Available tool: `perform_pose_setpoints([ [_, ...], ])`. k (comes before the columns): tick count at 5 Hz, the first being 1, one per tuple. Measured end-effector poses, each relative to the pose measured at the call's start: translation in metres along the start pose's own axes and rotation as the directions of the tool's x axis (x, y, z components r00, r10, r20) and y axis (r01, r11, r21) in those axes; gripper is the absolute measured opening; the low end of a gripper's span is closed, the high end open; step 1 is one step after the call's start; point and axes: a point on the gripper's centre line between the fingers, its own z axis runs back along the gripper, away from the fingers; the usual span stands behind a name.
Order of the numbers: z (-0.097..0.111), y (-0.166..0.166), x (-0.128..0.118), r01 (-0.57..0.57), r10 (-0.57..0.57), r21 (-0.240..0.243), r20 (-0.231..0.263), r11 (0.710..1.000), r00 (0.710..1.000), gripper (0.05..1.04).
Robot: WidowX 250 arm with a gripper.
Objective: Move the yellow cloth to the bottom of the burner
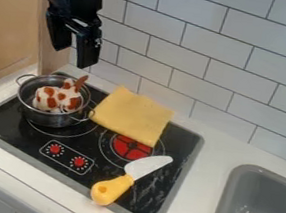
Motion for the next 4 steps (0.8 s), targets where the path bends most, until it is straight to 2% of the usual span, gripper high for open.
perform_pose_setpoints([
  [2, -0.016, -0.019, -0.008, 0.011, -0.015, -0.056, -0.066, 0.998, 0.998, 0.999],
  [3, -0.019, -0.033, 0.003, 0.051, -0.055, -0.083, -0.054, 0.995, 0.997, 0.999],
  [4, -0.02, -0.04, 0.014, 0.084, -0.088, -0.084, -0.042, 0.993, 0.995, 0.999],
])
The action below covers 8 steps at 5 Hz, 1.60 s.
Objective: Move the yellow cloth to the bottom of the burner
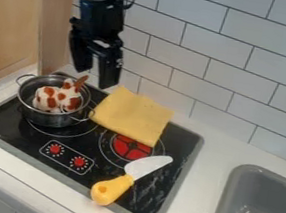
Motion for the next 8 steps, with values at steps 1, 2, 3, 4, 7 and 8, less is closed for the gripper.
perform_pose_setpoints([
  [1, -0.005, -0.007, 0.021, 0.055, -0.055, -0.004, -0.003, 0.998, 0.998, 0.999],
  [2, -0.012, -0.003, 0.038, 0.063, -0.063, -0.015, 0.001, 0.998, 0.998, 0.999],
  [3, -0.027, -0.004, 0.056, 0.085, -0.086, -0.028, -0.028, 0.996, 0.996, 0.999],
  [4, -0.045, -0.007, 0.065, 0.095, -0.097, -0.044, -0.066, 0.995, 0.993, 0.999],
  [7, -0.059, -0.014, 0.078, 0.135, -0.134, -0.001, -0.104, 0.991, 0.986, 0.999],
  [8, -0.069, -0.016, 0.066, 0.125, -0.125, -0.007, -0.138, 0.992, 0.983, 0.999],
])
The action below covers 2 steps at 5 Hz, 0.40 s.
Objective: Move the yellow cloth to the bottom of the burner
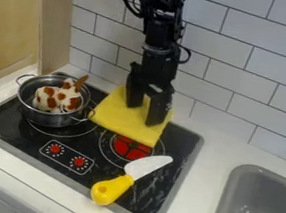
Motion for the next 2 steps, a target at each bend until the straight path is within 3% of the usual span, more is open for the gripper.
perform_pose_setpoints([
  [2, -0.0057, 0.0007, -0.0025, -0.006, 0.006, 0.013, 0.007, 1.0, 1.0, 0.999],
])
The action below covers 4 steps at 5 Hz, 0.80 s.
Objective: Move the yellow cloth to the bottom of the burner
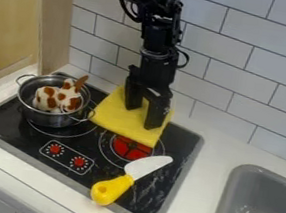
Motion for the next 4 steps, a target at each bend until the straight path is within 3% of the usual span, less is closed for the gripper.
perform_pose_setpoints([
  [4, -0.009, -0.014, -0.021, -0.019, 0.019, -0.007, 0.024, 1.0, 1.0, 0.999],
])
